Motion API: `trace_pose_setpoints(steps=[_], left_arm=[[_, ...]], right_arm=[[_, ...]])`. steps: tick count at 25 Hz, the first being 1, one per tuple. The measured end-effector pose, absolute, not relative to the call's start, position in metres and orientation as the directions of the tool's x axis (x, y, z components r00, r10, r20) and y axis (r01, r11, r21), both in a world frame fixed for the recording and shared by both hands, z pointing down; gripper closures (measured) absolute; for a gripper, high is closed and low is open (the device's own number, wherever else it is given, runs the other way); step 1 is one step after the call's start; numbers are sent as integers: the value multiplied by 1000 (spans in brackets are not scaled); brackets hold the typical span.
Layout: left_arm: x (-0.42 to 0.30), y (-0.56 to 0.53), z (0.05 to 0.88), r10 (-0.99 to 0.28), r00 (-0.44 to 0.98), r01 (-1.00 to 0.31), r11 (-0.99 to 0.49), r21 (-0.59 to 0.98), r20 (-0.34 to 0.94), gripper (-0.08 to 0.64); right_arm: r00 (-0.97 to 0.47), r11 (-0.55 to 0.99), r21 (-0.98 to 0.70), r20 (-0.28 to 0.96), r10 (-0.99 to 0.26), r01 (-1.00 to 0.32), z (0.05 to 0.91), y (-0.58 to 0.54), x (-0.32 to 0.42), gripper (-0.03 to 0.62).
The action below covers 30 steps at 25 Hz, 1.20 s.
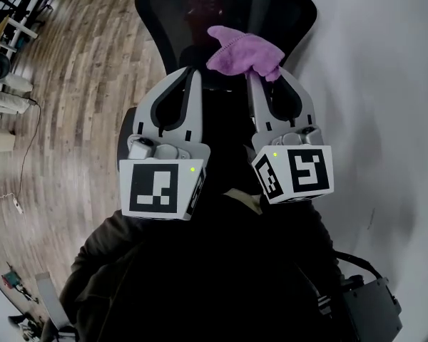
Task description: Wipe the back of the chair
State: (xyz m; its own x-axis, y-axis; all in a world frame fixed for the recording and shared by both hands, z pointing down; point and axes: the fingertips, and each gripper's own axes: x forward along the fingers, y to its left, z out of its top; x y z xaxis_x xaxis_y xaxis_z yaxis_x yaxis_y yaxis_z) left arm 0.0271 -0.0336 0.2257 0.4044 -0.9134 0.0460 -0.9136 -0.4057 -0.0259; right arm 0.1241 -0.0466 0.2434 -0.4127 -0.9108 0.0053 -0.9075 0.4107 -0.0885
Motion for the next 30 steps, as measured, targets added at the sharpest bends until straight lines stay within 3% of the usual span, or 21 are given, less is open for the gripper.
trace_pose_setpoints(steps=[11, 15, 19, 23, 30], left_arm=[[-8, -13, 205, -944, 329, -944, -329, -33, -9, 557], [-11, -5, 206, -941, 337, -941, -338, -17, 28, 557], [-9, -5, 178, -926, 364, -931, -363, -31, -102, 557], [-13, -3, 196, -936, 351, -936, -351, -24, 19, 557], [-3, -10, 179, -925, 376, -927, -375, -24, -47, 557]], right_arm=[[-523, 526, -35, -69, -850, -850, 209, -17, 71, 514], [-550, 554, -36, -86, -831, -832, 201, -12, 60, 514], [-563, 568, -39, -97, -821, -822, 197, -12, 51, 514], [-563, 570, -44, -109, -819, -821, 194, -12, 52, 514], [-562, 569, -48, -115, -819, -821, 189, -16, 57, 514]])
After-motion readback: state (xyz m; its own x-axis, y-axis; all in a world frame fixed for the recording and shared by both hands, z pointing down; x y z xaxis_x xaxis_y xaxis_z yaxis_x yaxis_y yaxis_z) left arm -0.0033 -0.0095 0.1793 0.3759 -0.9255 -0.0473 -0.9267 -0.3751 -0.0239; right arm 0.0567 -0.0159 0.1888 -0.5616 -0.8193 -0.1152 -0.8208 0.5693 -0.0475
